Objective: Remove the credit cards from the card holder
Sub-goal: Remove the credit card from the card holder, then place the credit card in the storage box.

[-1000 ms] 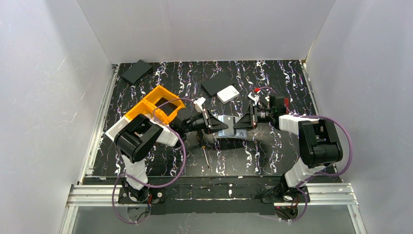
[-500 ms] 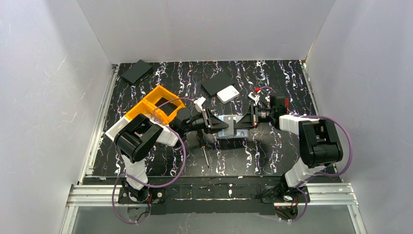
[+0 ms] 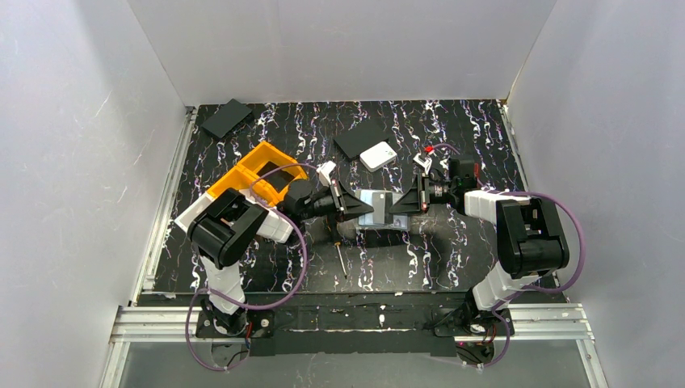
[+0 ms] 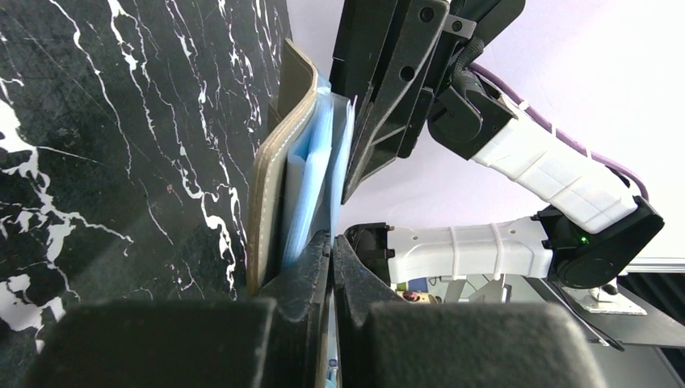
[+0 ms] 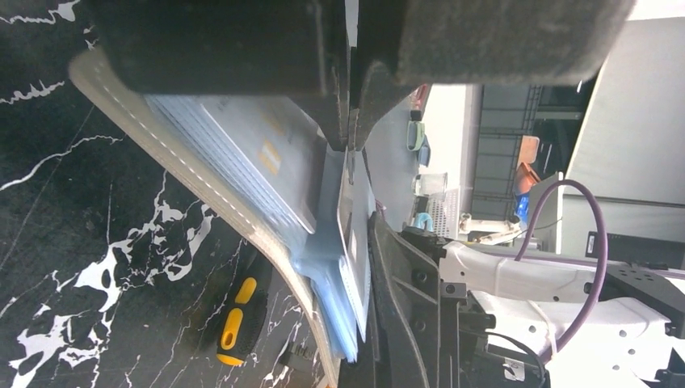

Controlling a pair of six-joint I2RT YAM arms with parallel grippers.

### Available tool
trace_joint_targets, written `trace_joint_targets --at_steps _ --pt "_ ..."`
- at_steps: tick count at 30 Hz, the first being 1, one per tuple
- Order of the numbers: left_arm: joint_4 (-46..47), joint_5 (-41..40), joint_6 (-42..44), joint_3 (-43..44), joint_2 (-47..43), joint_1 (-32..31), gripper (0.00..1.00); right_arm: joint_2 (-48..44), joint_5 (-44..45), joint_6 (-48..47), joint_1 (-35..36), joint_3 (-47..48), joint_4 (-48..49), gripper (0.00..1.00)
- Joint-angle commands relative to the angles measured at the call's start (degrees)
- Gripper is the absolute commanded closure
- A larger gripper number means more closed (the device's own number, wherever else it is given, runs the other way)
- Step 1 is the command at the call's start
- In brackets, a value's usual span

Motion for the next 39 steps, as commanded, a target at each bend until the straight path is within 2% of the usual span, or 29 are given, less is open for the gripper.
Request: trace_joint_targets --at_steps 1,12,17,21,24,28,32,39 --pt "4.1 1.3 -0.1 -1.4 -1.1 2.0 1.00 -0.2 1.5 -4.2 -1.5 0.4 -2.4 0.99" --pt "4.0 3.4 2.1 -1.9 5.5 5.3 1.00 -0.1 6.1 -12.5 -2.9 2.0 -10.9 0.99" --pt "-0.3 3.5 4.1 0.1 9.0 5.3 1.00 -1.0 7.3 -15.8 -3.1 2.8 -13.9 0.99" --pt "-11.4 2.3 9.5 0.5 6.1 5.3 0.99 -1.5 8.2 -18.8 -3.1 3.5 -17.0 0.99" --pt "-23.7 -0.3 15.6 0.7 1.1 5.3 0.97 -1.5 8.4 -20.0 -3.1 3.9 -18.2 0.99" --pt "-40.3 -5.9 22.4 1.2 -6.5 5.3 0.89 -1.7 9.0 -21.9 -3.1 4.5 -20.1 0.99" --pt "-51.3 -10.8 27.2 1.9 -12.6 5.3 0.75 -2.6 9.5 -24.4 -2.9 5.1 -22.4 0.99" --pt "-62.9 -15.6 38.1 4.2 -25.4 5.3 0.55 -4.8 10.5 -32.2 -1.0 7.1 -28.6 0.99"
